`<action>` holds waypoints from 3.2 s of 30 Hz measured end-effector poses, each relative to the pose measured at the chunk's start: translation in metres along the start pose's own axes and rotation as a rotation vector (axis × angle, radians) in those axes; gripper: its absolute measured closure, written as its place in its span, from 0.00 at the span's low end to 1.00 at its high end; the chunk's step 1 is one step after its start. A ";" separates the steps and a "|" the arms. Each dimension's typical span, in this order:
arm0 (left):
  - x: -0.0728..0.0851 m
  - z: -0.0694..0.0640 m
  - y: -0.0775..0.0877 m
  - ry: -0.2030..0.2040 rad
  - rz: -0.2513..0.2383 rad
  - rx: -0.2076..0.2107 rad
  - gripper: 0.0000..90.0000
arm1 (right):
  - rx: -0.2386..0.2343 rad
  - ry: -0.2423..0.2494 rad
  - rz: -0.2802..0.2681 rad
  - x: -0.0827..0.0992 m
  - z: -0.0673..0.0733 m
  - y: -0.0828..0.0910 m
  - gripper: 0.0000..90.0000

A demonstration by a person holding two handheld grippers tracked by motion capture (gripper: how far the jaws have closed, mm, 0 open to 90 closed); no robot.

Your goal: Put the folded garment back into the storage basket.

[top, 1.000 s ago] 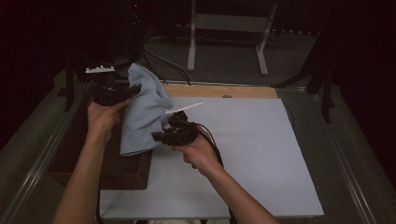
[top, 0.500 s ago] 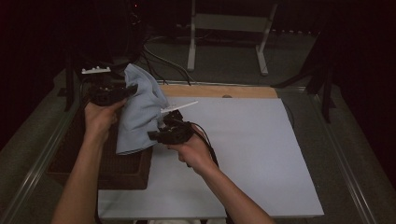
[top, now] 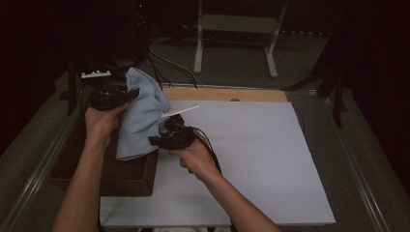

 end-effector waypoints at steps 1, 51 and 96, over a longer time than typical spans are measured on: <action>0.000 0.000 0.000 -0.001 0.000 -0.001 0.90 | 0.000 0.001 0.000 0.000 0.000 -0.001 0.87; 0.012 0.030 0.012 0.042 -0.011 -0.037 0.90 | 0.009 0.013 0.018 -0.005 0.016 -0.038 0.87; 0.024 0.060 0.038 0.052 -0.008 -0.081 0.90 | 0.003 -0.006 0.029 0.000 0.040 -0.080 0.87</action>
Point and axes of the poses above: each handheld gripper's, and its own axes: y roughly backward along the jaws, x roughly out of its underside, z roughly to its left, the point moved 1 cm from there along -y, roughly forward along the jaws, and after that the axes turned 5 degrees about -x, right-handed, at the moved point
